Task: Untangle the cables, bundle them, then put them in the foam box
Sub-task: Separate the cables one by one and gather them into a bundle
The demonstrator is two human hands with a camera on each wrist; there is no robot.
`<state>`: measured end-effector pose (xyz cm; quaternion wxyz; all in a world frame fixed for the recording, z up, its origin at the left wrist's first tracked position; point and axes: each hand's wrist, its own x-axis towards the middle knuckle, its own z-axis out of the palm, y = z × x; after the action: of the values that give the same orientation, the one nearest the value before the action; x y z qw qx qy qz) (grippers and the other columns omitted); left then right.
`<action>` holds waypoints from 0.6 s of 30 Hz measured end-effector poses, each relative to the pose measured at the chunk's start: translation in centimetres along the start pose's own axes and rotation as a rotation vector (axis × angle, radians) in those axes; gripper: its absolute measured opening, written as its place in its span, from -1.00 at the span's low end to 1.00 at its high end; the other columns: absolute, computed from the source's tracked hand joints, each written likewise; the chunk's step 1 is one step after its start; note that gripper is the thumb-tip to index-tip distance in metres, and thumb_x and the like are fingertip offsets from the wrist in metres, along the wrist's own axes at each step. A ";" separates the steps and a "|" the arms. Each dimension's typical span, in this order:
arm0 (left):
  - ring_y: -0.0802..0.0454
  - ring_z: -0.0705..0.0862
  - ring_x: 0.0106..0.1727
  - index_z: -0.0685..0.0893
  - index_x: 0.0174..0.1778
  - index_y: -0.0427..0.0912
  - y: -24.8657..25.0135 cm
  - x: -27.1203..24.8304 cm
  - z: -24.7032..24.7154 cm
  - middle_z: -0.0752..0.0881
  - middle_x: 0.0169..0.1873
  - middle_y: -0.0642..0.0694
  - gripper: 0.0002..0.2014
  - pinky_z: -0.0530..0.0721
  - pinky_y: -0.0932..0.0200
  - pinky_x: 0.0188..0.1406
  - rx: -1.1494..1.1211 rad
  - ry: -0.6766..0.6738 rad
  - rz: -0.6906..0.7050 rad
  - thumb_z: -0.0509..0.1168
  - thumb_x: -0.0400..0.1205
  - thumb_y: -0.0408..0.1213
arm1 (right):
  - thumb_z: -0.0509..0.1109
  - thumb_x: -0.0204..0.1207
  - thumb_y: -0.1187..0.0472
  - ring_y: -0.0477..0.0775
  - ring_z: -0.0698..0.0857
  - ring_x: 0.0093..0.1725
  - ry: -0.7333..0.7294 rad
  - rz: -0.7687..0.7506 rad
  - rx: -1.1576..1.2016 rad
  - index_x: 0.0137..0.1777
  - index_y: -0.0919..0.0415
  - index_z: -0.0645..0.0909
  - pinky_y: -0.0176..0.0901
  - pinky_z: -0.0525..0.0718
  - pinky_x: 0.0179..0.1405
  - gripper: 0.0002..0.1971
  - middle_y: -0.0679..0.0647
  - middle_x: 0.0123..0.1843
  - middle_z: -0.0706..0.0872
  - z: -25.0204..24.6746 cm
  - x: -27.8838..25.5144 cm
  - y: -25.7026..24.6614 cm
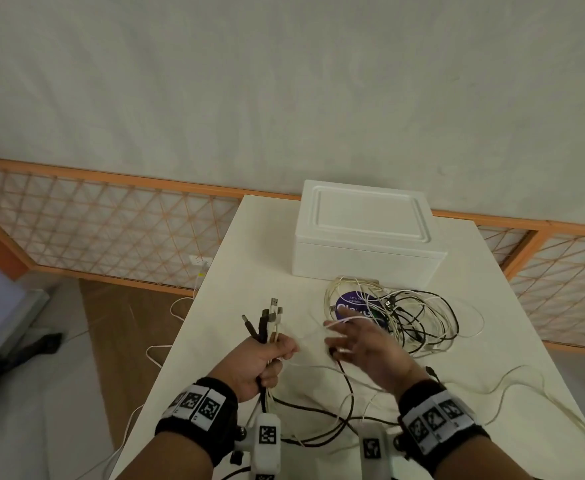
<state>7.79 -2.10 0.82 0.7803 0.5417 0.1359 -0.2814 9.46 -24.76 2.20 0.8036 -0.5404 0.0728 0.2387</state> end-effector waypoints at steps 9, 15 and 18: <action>0.18 0.21 -0.68 0.70 -0.10 -0.25 -1.6 0.3 0.9 0.83 -0.11 -0.16 -0.85 0.17 0.33 -0.73 0.244 0.037 -0.219 0.40 0.58 -0.22 | 0.02 0.72 -0.02 0.02 0.31 -0.63 0.046 -0.085 -0.421 -0.32 0.15 0.51 -0.26 0.42 -0.58 -0.56 0.06 -0.58 0.42 5.8 -0.6 -3.9; 0.24 0.19 -0.74 0.75 0.08 -0.29 1.9 0.1 1.6 0.75 -0.31 -0.13 -0.62 0.10 0.38 -0.78 -0.077 -0.083 -0.142 0.16 0.70 -0.06 | 0.21 0.62 0.33 0.10 0.55 -0.21 -0.578 0.171 -1.568 0.06 0.34 0.60 -0.01 0.57 -0.06 -0.85 0.27 -0.09 0.67 7.2 -1.1 2.2; 0.24 0.19 -0.74 0.69 0.09 -0.30 2.0 0.4 0.9 0.49 -0.53 0.02 -0.68 0.10 0.37 -0.79 -0.127 -0.057 -0.119 0.15 0.72 -0.14 | 0.20 0.67 0.22 -0.01 0.49 -0.21 -0.533 0.145 -1.501 -0.05 0.09 0.59 -0.16 0.49 -0.15 -0.86 0.04 -0.17 0.57 7.3 -1.6 1.5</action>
<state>9.24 -2.54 2.48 0.7985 0.4741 0.1631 -0.3333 6.34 -18.21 4.52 0.1983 -0.8557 -0.2666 0.3967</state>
